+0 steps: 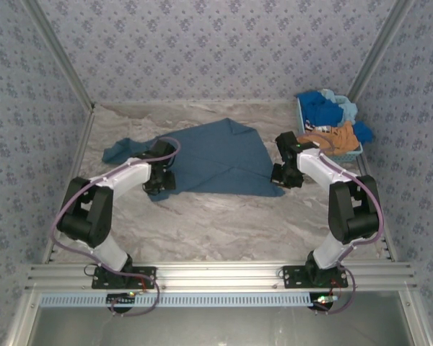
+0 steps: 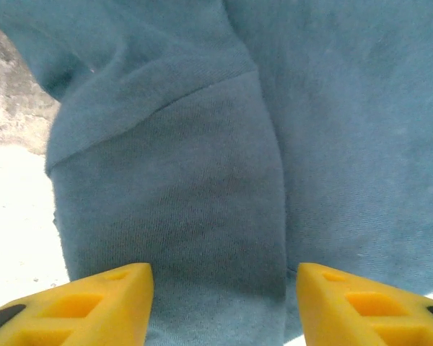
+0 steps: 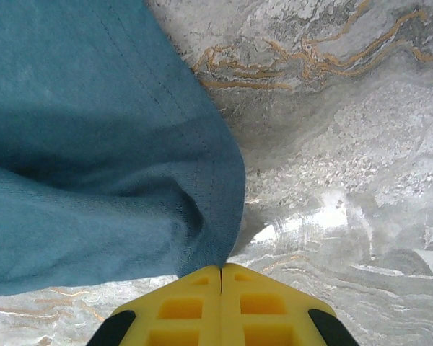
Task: Fold and stack the t-shirts
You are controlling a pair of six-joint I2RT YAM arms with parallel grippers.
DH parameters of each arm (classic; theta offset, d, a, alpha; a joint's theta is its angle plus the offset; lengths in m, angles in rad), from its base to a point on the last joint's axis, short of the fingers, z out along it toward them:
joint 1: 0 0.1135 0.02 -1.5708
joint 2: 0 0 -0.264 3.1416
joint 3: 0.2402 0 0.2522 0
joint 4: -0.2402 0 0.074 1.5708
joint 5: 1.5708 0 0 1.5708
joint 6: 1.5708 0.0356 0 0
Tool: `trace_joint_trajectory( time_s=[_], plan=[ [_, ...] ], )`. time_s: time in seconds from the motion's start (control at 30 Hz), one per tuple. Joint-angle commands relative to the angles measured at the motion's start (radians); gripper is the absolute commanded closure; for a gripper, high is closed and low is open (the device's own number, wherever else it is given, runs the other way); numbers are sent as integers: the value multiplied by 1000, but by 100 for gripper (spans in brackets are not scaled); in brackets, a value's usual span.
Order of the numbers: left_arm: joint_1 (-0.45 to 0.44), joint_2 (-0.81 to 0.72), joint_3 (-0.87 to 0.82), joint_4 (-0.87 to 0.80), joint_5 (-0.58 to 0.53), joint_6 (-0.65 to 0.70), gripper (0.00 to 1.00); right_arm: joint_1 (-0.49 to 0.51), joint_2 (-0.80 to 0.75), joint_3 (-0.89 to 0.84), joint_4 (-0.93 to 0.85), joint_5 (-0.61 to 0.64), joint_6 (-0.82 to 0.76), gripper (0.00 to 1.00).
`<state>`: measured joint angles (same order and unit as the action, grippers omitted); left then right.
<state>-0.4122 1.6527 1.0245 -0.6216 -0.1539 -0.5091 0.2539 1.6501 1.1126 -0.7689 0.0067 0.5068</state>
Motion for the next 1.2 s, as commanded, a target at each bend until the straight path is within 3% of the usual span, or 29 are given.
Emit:
trace_joint_trajectory(
  time_s=[0.0,0.27,0.37,0.83,1.1,1.17],
  plan=[
    [-16,31,14,-40,-47,5,51,-7,0,-13,-1,-14,-13,100],
    [-16,-57,6,-80,-133,2,90,-10,-12,-25,1,8,-10,100],
    [-12,-132,13,-125,-171,-4,100,-20,-24,-28,-8,37,-8,100],
    [134,-494,31,-306,-130,-95,100,-97,-196,8,-85,156,-1,100],
    [260,-524,-199,-187,-59,-104,100,-109,-177,-34,-67,98,2,100],
    [322,-496,-269,-122,-32,-93,95,-109,-146,-52,-57,94,4,100]
  ],
)
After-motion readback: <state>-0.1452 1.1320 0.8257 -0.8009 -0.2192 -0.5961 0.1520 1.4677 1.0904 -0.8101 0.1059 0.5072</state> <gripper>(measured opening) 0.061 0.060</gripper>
